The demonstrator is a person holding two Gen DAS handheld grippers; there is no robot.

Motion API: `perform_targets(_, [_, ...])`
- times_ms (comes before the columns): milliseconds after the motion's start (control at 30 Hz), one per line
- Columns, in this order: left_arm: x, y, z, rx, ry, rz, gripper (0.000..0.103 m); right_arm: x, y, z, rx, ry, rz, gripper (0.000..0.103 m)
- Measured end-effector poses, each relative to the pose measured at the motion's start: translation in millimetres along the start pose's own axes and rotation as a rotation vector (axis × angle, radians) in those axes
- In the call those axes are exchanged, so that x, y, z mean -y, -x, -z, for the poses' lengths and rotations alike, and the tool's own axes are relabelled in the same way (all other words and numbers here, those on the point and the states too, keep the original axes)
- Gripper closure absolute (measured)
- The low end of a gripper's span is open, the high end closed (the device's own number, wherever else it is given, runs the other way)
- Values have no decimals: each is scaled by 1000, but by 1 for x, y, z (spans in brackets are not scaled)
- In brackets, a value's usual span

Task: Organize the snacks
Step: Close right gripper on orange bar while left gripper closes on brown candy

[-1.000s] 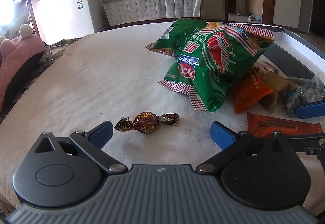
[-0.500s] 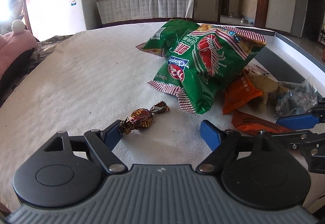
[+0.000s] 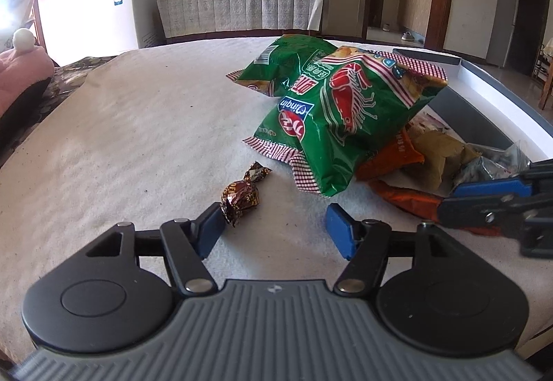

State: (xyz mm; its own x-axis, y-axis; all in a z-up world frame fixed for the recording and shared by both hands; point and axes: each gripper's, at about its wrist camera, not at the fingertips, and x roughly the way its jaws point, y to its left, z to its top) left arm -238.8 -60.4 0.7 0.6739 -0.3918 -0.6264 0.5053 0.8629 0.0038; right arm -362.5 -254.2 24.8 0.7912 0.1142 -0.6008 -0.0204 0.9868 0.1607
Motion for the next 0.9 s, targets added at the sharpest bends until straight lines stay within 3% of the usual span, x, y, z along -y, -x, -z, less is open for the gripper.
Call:
perform_targets(67, [0, 0, -1, 0, 2, -2, 31, 4, 5, -1, 23, -27, 12, 77])
perform_targets(167, [-1, -1, 0, -2, 2, -41, 17, 12, 0, -1, -1, -44, 50, 78])
perform_targets(233, [-3, -2, 1, -7, 16, -52, 13, 14, -4, 0, -27, -48, 35, 80])
perform_targets(300, [-4, -3, 1, -8, 19, -59, 10, 12, -3, 1, -25, -47, 28, 75])
perform_targets(567, [-5, -5, 0, -10, 25, -57, 9, -5, -2, 5, -29, 70, 41, 75])
perform_targets(633, [-6, -3, 1, -13, 28, -53, 9, -11, 6, 5, 10, 100, 44, 75])
perform_targets(700, [-6, -4, 0, -13, 26, -52, 9, -13, 5, 5, 7, 112, 40, 70])
perform_targets(733, [-5, -4, 0, -13, 27, -52, 9, -13, 0, 7, -22, 116, 48, 62])
perform_targets(800, [-5, -4, 0, -15, 26, -52, 10, -14, -11, 9, -82, 132, 47, 61])
perform_targets(900, [-5, -3, 0, -15, 22, -45, 11, -22, -17, 9, -78, 177, 59, 53])
